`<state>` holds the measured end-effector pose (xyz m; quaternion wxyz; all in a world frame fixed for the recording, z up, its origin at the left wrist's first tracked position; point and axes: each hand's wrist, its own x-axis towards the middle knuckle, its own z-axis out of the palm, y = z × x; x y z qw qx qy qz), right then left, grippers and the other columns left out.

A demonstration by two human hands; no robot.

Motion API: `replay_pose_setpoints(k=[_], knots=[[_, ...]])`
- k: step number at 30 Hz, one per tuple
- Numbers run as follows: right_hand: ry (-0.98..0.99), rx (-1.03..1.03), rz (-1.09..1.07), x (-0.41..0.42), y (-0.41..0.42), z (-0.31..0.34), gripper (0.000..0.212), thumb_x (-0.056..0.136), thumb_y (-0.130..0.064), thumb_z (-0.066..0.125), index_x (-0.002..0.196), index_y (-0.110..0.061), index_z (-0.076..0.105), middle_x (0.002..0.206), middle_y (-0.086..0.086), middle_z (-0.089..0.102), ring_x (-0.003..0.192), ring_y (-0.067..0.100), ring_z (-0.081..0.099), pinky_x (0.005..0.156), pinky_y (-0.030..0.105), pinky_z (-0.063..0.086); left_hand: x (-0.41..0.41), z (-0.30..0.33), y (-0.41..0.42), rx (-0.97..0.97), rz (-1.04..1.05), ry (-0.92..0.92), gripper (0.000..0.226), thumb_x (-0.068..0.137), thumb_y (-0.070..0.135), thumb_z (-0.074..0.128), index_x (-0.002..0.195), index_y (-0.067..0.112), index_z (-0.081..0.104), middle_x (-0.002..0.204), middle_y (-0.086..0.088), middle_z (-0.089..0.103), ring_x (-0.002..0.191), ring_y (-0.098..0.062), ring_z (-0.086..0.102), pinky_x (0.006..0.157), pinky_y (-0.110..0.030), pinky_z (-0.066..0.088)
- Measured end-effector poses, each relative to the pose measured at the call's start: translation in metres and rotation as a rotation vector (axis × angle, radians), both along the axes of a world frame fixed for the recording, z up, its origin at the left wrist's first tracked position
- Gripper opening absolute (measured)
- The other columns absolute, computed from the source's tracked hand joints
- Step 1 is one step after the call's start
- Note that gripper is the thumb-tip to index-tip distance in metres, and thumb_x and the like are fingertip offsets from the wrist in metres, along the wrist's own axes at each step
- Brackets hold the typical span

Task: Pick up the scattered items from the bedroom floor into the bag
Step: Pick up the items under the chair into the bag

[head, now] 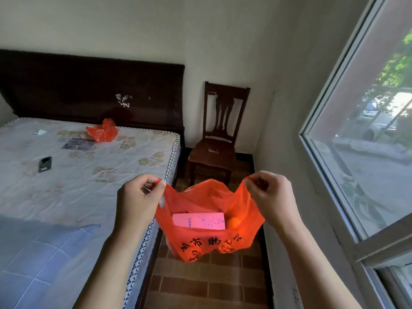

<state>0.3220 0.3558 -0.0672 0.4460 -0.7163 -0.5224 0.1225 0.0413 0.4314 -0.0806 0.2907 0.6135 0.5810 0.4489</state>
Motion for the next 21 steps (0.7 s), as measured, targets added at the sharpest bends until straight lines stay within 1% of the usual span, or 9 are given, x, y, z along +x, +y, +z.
replay_pose_setpoints(k=[4,7,8,13,15,17,19,21], knots=[[0.03,0.018,-0.025,0.019,0.024,0.003,0.018,0.088,-0.013,0.074,0.077,-0.027,0.077,0.071,-0.016,0.073,0.07,0.0,0.069,0.06,0.012,0.046,0.018,0.009,0.029,0.04,-0.049,-0.015,0.021,0.092,0.015,0.074,0.073,0.023,0.071,0.057,0.001,0.069,0.054,-0.015,0.068,0.066,-0.032,0.053],[0.059,0.012,-0.035,0.026,0.048,0.002,0.021,0.089,-0.013,0.074,0.075,-0.029,0.076,0.068,-0.015,0.072,0.066,0.004,0.068,0.059,0.021,0.048,0.027,0.003,0.06,0.029,-0.076,-0.016,0.022,0.093,0.016,0.073,0.072,0.023,0.07,0.056,0.0,0.067,0.054,-0.016,0.067,0.064,-0.033,0.053],[0.068,0.01,-0.035,0.027,0.056,0.002,0.022,0.089,-0.013,0.074,0.074,-0.029,0.076,0.067,-0.014,0.072,0.064,0.006,0.067,0.057,0.021,0.047,0.029,-0.001,0.072,0.014,-0.078,-0.015,0.023,0.093,0.016,0.074,0.071,0.022,0.07,0.056,0.001,0.067,0.053,-0.016,0.066,0.064,-0.034,0.052],[0.051,-0.013,-0.043,0.028,0.107,-0.002,0.023,0.089,-0.012,0.074,0.071,-0.026,0.075,0.06,-0.011,0.067,0.054,0.008,0.06,0.051,0.017,0.042,0.04,-0.027,0.139,-0.072,-0.107,-0.015,0.024,0.09,0.016,0.075,0.068,0.023,0.069,0.054,0.003,0.066,0.052,-0.013,0.064,0.063,-0.035,0.053],[0.033,-0.037,-0.073,0.031,0.133,-0.008,0.024,0.088,-0.01,0.075,0.071,-0.026,0.075,0.059,-0.012,0.067,0.051,0.008,0.059,0.05,0.016,0.042,0.044,-0.036,0.169,-0.09,-0.137,-0.011,0.024,0.09,0.016,0.076,0.069,0.023,0.07,0.055,0.005,0.067,0.052,-0.01,0.065,0.06,-0.032,0.052],[0.009,-0.069,-0.112,0.035,0.161,-0.013,0.024,0.087,-0.009,0.077,0.071,-0.027,0.075,0.061,-0.012,0.069,0.054,0.008,0.062,0.052,0.017,0.044,0.046,-0.044,0.201,-0.126,-0.176,-0.015,0.023,0.091,0.017,0.076,0.069,0.023,0.07,0.057,0.006,0.068,0.05,-0.009,0.065,0.057,-0.029,0.05],[-0.02,-0.1,-0.145,0.038,0.189,-0.016,0.022,0.086,-0.011,0.078,0.07,-0.025,0.075,0.064,-0.01,0.07,0.059,0.01,0.065,0.054,0.021,0.047,0.047,-0.05,0.235,-0.158,-0.21,-0.023,0.023,0.091,0.017,0.076,0.069,0.023,0.07,0.059,0.007,0.069,0.051,-0.011,0.066,0.058,-0.031,0.053],[-0.059,-0.143,-0.179,0.042,0.215,-0.018,0.018,0.086,-0.015,0.078,0.07,-0.02,0.073,0.064,-0.004,0.069,0.064,0.02,0.067,0.057,0.028,0.049,0.049,-0.056,0.27,-0.179,-0.246,-0.023,0.022,0.091,0.019,0.077,0.069,0.022,0.071,0.062,0.008,0.069,0.052,-0.009,0.066,0.059,-0.032,0.053]])
